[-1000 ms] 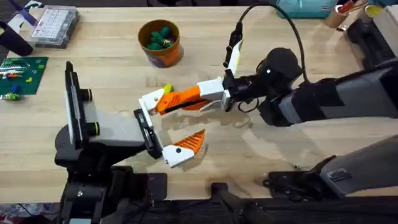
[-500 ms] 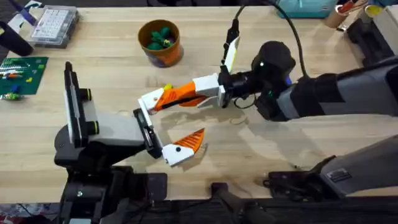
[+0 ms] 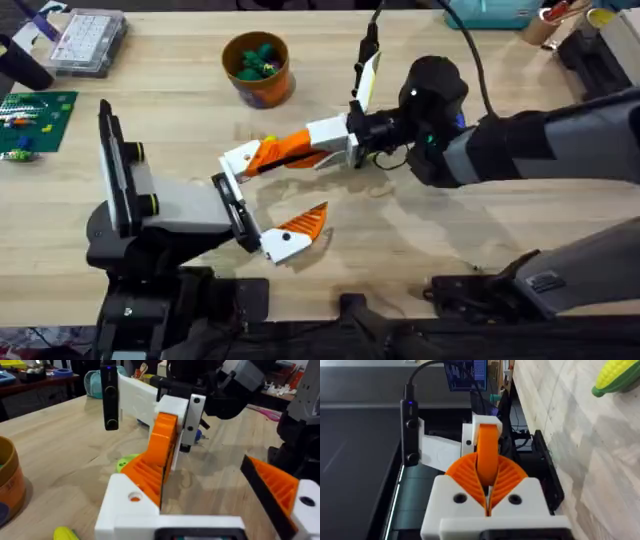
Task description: Pick up the gripper from the table and insert it into the empty holder that is missing its gripper. Then pick up a screw, insert it into the mounting hole, and use the screwdriver to tighten it. Finally, clean up the table by picking up the vegetable and placing it into the bucket.
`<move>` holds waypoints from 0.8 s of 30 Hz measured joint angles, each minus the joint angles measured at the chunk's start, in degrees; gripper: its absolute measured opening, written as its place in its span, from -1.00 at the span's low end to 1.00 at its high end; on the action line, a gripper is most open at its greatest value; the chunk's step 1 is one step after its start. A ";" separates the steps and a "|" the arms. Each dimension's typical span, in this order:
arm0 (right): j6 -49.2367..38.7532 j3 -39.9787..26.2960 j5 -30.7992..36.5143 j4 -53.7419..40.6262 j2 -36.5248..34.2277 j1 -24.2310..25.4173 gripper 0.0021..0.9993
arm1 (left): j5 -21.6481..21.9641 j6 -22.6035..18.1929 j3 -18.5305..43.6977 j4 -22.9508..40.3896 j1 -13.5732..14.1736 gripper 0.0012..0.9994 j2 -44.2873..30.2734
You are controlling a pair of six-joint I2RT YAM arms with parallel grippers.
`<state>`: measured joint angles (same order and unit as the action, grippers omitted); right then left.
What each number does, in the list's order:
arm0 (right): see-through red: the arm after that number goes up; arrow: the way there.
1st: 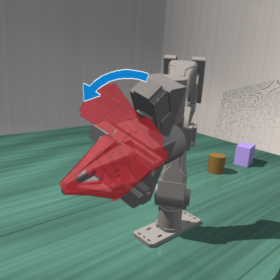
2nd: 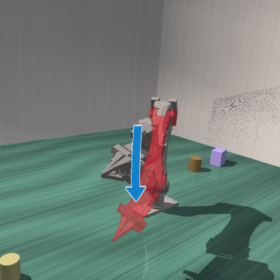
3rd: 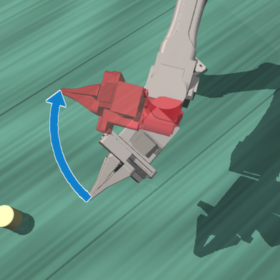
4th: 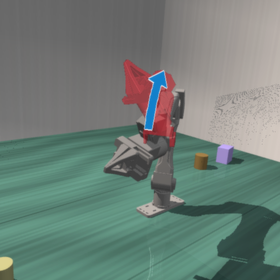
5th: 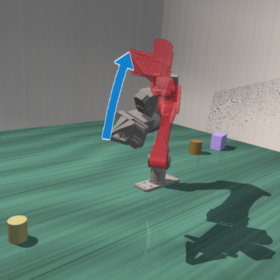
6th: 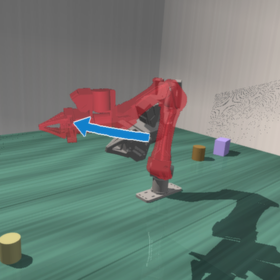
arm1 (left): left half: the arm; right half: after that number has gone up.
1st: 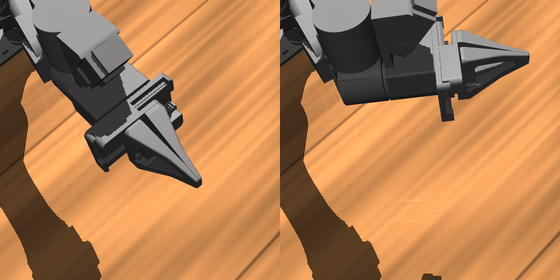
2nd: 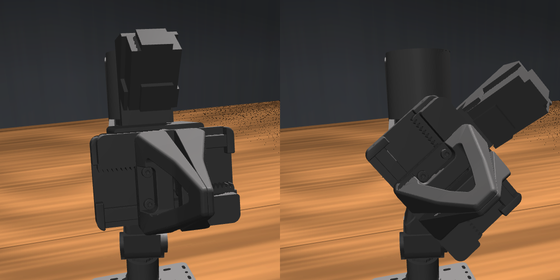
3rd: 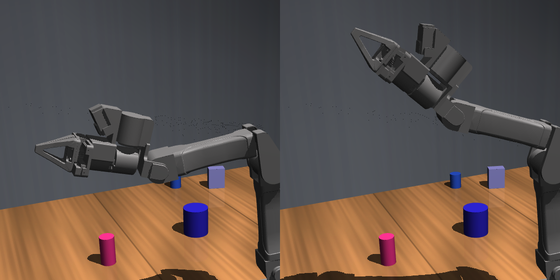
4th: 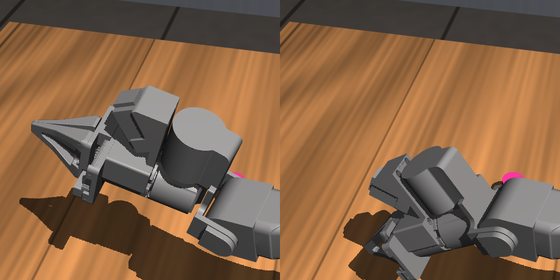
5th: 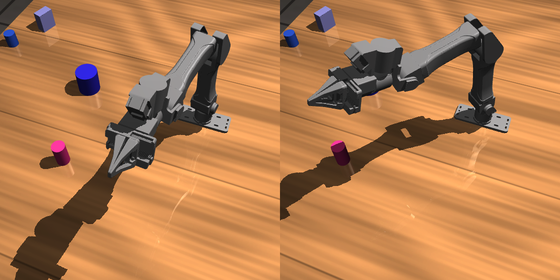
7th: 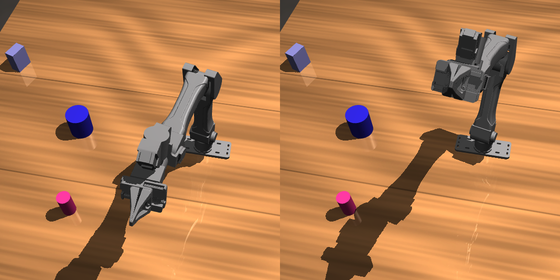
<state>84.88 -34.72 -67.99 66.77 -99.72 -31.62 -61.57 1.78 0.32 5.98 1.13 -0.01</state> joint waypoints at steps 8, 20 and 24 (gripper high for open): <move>-2.22 -0.87 0.09 -2.50 0.00 -1.15 -0.98 | -0.18 0.20 0.00 0.02 0.00 0.97 0.00; -3.08 -1.71 0.64 -3.32 0.00 -1.72 -0.97 | 0.19 0.09 0.00 -0.04 -0.03 0.97 0.00; -3.08 -2.02 0.82 -3.60 0.00 -2.19 -0.98 | 0.39 -0.02 0.00 -0.11 -0.11 0.97 0.00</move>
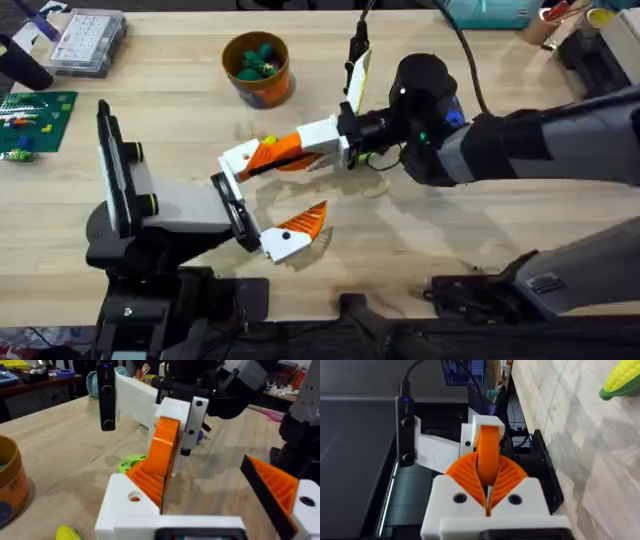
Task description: Pick up the gripper from the table and insert it into the empty holder that is missing its gripper. Then pick up a screw, insert it into the mounting hole, and use the screwdriver to tighten it. Finally, clean up the table by picking up the vegetable and placing it into the bucket.
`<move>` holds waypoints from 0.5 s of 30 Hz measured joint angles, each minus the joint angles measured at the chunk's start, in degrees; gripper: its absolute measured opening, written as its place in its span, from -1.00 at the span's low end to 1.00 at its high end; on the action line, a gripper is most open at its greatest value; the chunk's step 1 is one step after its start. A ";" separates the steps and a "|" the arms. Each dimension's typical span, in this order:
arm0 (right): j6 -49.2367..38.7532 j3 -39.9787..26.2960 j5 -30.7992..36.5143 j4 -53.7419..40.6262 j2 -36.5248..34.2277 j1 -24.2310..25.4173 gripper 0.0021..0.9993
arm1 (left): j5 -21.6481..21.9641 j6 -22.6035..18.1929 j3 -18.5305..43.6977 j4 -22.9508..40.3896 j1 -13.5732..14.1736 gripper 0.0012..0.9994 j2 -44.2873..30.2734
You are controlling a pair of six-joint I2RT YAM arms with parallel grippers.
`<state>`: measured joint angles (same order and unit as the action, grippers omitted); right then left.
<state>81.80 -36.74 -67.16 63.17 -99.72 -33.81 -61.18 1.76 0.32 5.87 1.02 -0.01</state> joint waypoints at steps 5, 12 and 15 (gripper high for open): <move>-0.01 -0.13 0.37 -0.07 0.00 -0.27 -0.97 | 0.49 0.00 0.00 -0.07 0.00 0.97 0.00; -0.02 -0.19 1.70 -0.06 0.00 -0.70 -0.98 | 1.00 0.00 0.01 -0.11 -0.21 0.97 0.00; -0.03 -0.19 1.73 -0.06 0.00 -0.74 -0.97 | 1.02 0.00 0.01 -0.11 -0.22 0.97 0.00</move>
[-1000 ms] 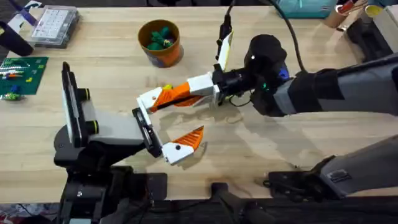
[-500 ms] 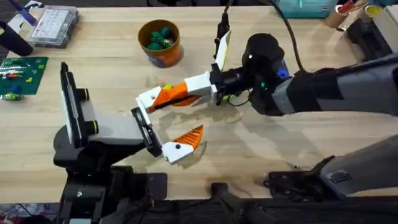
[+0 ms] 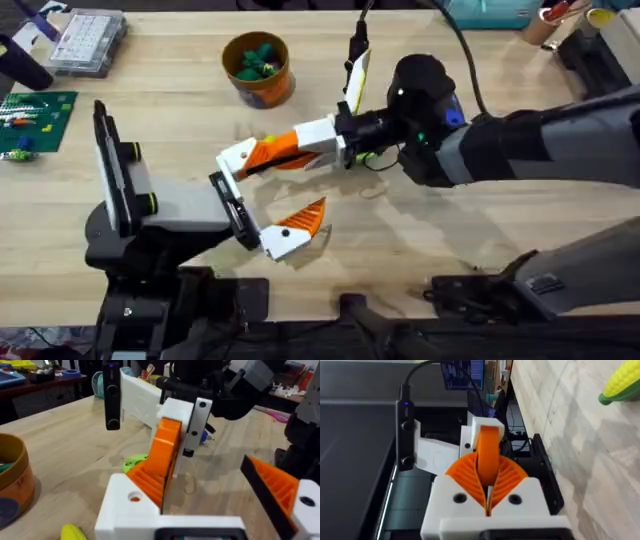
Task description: Pick up the gripper from the table and insert it into the empty holder that is missing its gripper. Then pick up a screw, insert it into the mounting hole, and use the screwdriver to tighten it. Finally, clean up the table by picking up the vegetable and placing it into the bucket.
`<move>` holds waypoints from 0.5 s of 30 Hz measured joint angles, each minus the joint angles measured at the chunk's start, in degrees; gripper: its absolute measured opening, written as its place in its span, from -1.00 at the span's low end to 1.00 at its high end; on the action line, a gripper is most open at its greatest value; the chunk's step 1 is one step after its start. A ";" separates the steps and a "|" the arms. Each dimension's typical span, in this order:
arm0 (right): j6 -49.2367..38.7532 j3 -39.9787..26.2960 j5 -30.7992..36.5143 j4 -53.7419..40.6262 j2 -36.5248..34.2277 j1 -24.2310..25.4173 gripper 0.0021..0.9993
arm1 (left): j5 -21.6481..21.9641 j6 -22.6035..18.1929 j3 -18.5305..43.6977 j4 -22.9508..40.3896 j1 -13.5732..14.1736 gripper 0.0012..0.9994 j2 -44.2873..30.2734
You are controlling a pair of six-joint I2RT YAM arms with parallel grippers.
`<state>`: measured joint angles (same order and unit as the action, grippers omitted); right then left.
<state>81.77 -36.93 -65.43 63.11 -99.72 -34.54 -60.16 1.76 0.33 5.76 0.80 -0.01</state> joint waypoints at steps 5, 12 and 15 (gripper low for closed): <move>-0.12 0.00 -0.34 0.00 0.00 0.00 -0.97 | -0.04 0.00 0.01 0.00 0.00 0.97 0.00; -0.93 0.00 -0.84 -0.03 0.00 0.25 -0.97 | -0.20 -0.02 0.04 0.02 0.02 0.97 0.00; -1.18 -0.03 -1.07 0.32 -0.23 0.28 -0.97 | -0.22 -0.06 0.04 0.03 0.02 0.97 0.00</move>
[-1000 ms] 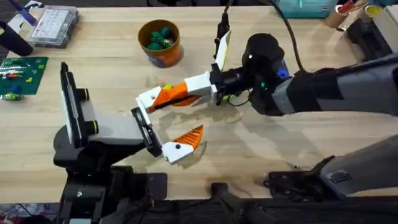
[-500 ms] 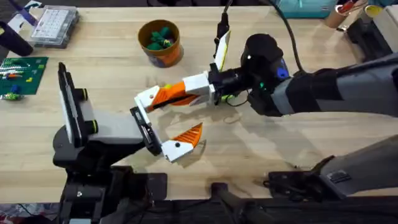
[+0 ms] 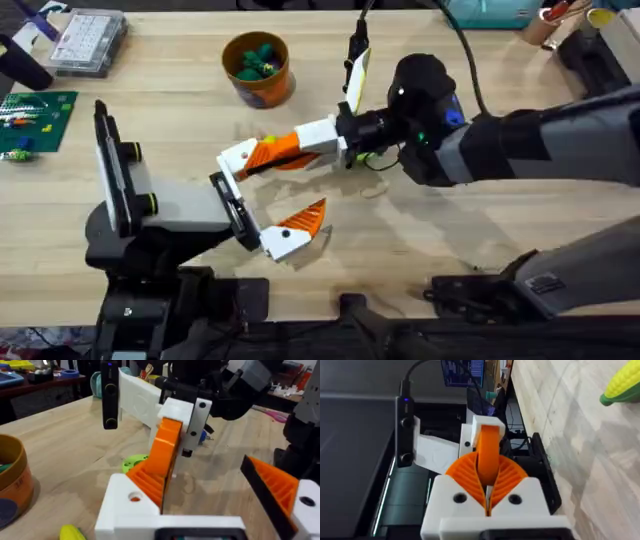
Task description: Pick up the gripper from the table and insert it into the empty holder that is missing its gripper. Then pick up a screw, insert it into the mounting hole, and use the screwdriver to tighten it. Finally, clean up the table by picking up the vegetable and placing it into the bucket.
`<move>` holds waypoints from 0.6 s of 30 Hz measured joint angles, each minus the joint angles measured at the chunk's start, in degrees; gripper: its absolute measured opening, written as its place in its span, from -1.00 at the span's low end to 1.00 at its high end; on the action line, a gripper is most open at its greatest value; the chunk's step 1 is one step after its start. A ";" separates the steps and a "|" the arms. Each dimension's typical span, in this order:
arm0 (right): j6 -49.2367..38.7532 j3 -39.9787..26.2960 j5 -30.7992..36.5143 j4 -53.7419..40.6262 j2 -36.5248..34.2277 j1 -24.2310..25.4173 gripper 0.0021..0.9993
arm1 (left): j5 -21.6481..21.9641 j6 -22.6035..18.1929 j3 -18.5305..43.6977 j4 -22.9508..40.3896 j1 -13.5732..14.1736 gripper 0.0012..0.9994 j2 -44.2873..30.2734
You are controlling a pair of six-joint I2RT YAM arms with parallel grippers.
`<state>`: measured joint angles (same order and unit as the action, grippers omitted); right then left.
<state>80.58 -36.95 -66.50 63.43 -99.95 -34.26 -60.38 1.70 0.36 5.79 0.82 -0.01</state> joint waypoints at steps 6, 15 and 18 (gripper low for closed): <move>-0.09 -1.11 -0.93 2.63 -2.56 0.26 -0.97 | 0.11 0.29 0.00 0.04 -0.02 0.97 0.00; 2.27 -1.15 -1.28 8.64 -5.14 0.33 -0.97 | 0.20 0.30 0.00 0.04 -0.02 0.97 0.00; 3.08 -1.15 -1.26 8.94 -5.17 0.33 -0.97 | 0.20 0.30 0.00 0.03 -0.02 0.97 0.00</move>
<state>83.67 -38.11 -67.77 72.38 -105.12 -33.93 -60.19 2.00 0.36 5.82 0.80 -0.01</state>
